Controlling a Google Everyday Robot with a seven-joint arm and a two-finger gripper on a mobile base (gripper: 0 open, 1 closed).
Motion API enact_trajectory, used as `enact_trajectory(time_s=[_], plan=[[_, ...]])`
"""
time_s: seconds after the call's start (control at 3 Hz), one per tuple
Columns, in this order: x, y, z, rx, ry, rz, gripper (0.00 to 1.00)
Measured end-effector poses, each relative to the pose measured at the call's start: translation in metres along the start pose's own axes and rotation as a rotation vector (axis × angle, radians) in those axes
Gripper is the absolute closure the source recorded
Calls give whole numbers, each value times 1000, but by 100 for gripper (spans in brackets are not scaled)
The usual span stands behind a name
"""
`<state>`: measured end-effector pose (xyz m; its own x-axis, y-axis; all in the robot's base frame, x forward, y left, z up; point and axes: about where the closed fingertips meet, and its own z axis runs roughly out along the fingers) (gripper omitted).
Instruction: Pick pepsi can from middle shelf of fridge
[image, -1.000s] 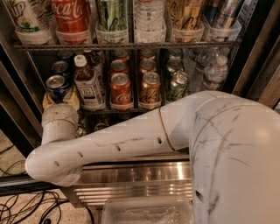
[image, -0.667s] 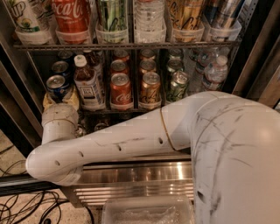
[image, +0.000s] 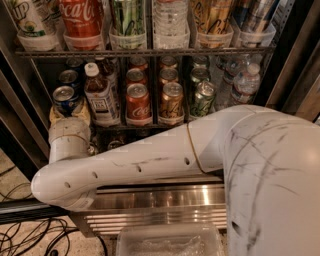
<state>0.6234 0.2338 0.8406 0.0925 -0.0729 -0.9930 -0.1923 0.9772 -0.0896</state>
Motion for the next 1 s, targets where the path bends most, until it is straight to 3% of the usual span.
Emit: enact_trajectory(time_s=[1.0], plan=[[-28,-13,-5,-65,-4,148,100]])
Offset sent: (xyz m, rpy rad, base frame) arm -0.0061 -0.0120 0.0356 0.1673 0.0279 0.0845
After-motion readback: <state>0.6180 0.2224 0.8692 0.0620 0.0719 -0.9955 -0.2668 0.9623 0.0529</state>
